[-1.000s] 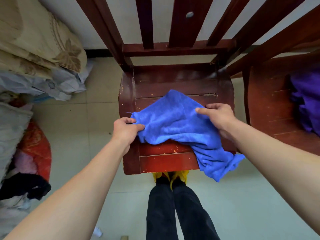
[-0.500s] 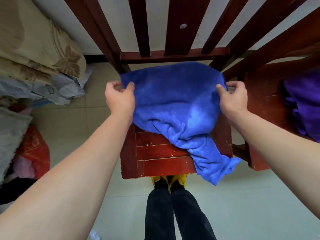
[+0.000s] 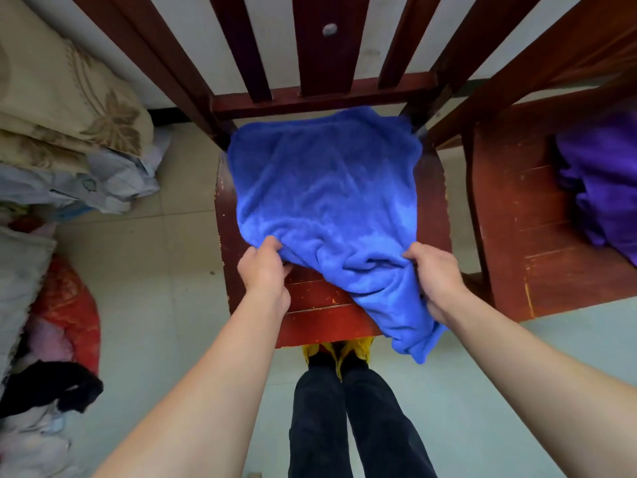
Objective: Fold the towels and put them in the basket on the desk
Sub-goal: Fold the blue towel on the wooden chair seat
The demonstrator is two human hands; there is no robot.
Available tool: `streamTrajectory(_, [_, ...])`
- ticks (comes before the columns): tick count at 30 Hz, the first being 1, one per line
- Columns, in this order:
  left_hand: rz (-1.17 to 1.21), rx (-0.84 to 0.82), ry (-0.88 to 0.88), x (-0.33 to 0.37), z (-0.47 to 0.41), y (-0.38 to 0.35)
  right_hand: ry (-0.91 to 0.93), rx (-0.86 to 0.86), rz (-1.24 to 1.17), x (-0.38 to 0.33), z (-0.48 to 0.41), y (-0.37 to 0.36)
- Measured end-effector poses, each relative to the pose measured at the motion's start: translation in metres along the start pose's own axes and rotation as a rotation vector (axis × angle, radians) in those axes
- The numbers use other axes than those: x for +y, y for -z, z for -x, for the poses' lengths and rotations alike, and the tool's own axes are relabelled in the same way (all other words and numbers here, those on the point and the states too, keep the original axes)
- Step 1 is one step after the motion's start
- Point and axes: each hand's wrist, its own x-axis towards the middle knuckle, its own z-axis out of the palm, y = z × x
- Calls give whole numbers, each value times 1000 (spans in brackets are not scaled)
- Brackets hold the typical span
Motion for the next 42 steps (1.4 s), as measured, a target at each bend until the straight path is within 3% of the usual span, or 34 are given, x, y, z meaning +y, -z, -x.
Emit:
streamTrajectory(3, [226, -48, 97, 4, -2, 16, -113, -74, -322, -7, -2, 18])
streamTrajectory(6, [5, 10, -9, -5, -6, 28, -176, -228, -407, -18, -2, 30])
streamTrajectory(9, [-388, 125, -219, -18, -7, 43, -179, -179, -263, -12, -2, 28])
streamTrajectory(11, [-504, 178, -228, -26, -12, 58, -132, -23, -17, 3, -5, 27])
streamTrajectory(13, [-607, 165, -159, -28, -18, 71, -102, 15, 190, 16, -4, 29])
streamTrajectory(15, [-715, 140, -131, -25, -23, 77, -18, 54, 285, 19, -8, 27])
streamTrajectory(18, [-802, 154, -251, -2, -31, 71, 173, 189, 387, -1, -29, 21])
streamTrajectory(23, [-734, 159, -458, 56, -53, 31, 314, 266, 387, -66, -52, -3])
streamTrajectory(27, [-746, 150, -475, 83, -78, 4, 323, 226, 490, -95, -67, -13])
streamTrajectory(35, [-600, 70, -492, 119, -104, -17, 391, 313, 502, -128, -79, -22])
streamTrajectory(42, [-607, 153, -549, 121, -105, -20, 415, 421, 528, -131, -83, -16])
